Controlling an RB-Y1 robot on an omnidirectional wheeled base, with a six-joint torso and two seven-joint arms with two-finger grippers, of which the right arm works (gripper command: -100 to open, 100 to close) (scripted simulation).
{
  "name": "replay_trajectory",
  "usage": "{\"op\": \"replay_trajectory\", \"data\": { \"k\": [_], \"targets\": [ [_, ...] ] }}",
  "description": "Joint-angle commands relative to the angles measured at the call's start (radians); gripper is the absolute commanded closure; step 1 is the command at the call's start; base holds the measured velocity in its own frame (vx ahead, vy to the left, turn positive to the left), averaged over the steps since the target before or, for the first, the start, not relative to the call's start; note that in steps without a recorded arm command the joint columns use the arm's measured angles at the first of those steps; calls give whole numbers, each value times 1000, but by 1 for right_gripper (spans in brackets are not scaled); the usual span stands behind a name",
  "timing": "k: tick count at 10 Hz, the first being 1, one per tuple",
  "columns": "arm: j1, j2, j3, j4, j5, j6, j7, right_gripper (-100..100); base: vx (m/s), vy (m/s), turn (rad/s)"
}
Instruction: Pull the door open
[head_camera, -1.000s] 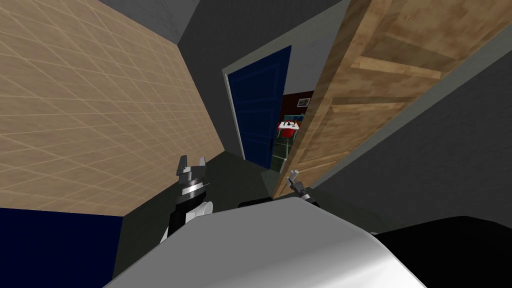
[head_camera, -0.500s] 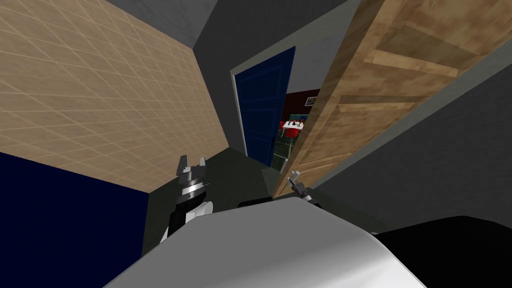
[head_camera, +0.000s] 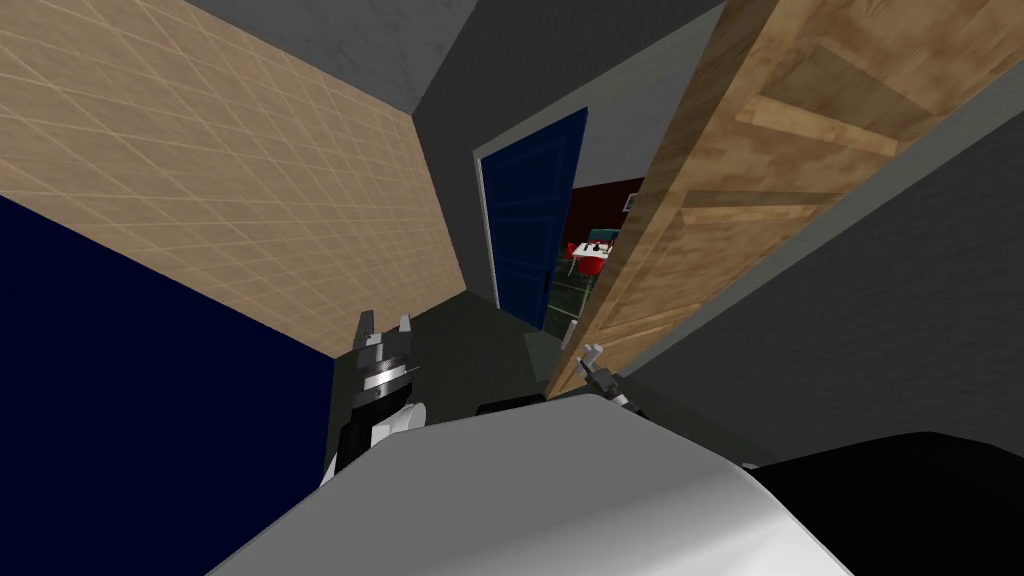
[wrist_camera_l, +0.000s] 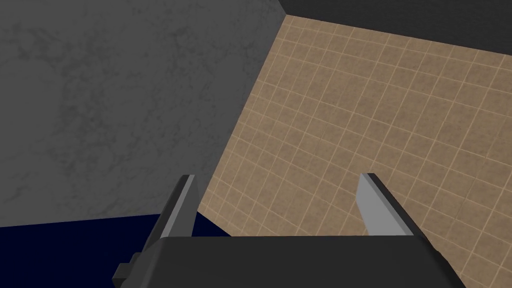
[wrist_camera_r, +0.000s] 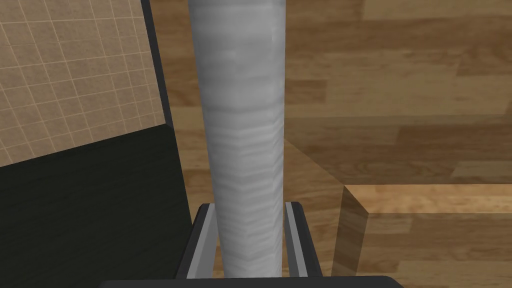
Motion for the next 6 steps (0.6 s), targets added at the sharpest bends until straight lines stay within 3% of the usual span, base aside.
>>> {"op": "replay_trajectory", "data": {
  "k": [1,6],
  "targets": [
    [0,0,0,0,0,0,0,100,-89,-31,32],
    [-4,-4,11,35,5,-38,-17,100,-173,-59,146]
  ]
}}
